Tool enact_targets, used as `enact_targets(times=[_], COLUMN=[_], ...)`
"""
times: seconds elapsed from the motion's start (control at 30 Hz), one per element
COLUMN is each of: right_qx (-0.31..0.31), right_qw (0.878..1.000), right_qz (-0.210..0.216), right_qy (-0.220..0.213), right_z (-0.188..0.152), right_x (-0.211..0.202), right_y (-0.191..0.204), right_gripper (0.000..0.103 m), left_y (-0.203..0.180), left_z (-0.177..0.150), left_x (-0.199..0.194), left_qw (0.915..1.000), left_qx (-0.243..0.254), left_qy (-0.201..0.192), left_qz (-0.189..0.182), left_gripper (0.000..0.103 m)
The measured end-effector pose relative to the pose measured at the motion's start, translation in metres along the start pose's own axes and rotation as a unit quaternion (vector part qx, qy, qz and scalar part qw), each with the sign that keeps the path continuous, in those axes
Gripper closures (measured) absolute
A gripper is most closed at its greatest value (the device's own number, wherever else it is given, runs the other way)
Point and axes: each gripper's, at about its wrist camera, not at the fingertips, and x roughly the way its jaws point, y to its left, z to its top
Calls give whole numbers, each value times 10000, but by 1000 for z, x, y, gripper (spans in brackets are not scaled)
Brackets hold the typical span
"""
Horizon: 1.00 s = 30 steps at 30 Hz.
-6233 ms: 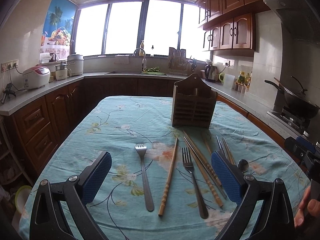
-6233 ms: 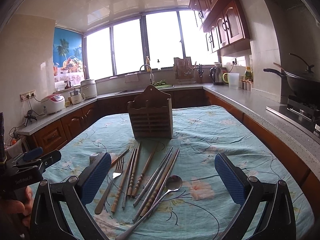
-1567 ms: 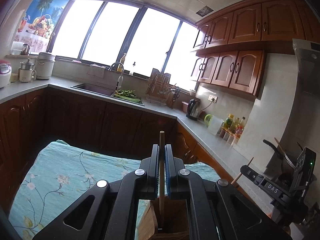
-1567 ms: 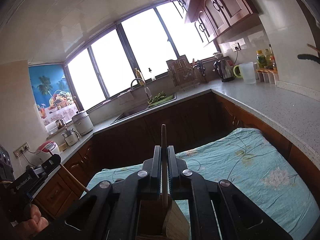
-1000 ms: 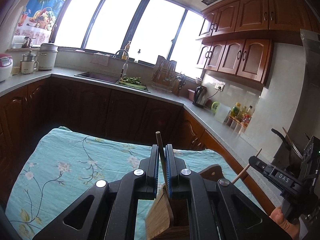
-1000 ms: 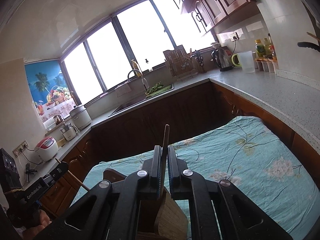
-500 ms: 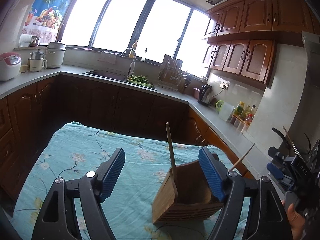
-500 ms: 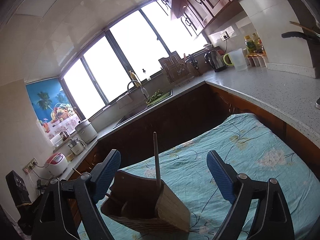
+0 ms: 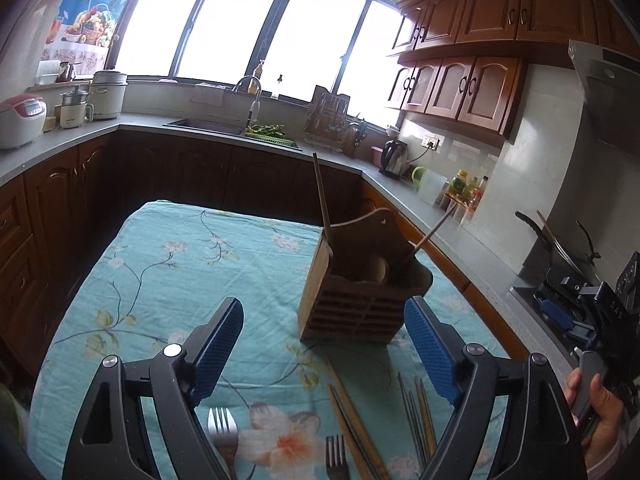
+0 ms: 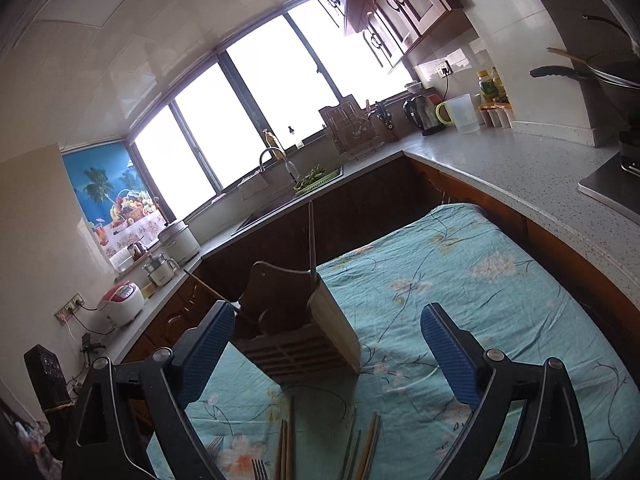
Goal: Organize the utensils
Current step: 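Move both open grippers back down to the utensils on the table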
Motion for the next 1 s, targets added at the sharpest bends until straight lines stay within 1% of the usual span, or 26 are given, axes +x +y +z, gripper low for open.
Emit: enact_targets(times=[0.07,0.17,0.3,0.5,0.6,0.77,1.0], right_qx=[-76,-139,-194,-369,-413,-489,-572], right_qw=[9999,9996,9985,9948,9929,9898,9860], right_qz=[13,-54,-174,-393,-460,-495,-526], right_qy=[99,242,474,860,1019,1241,1474], right_z=[-13,-33,-62,-108,-125,-141,-150], right_x=[-11,-25,-39,-47,-47,-41,-27], right_y=[1,-1,-5,-10,-13,-14,-15], right_gripper=[7,7,7,7,7,7,8], left_y=[1,3,6,5,5,5,1], left_z=[-7,-19,-38,-63,-72,-83,-82], left_x=[-13,-28,-43,-55,-58,-58,-51], left_qw=[10000,9998,9994,9978,9967,9948,9930], left_qx=[-15,-77,-128,-146,-169,-239,-207], left_qy=[43,156,307,639,778,981,1155], left_qz=[8,-11,58,105,127,118,156], left_gripper=[20,20,20,20,20,20,20])
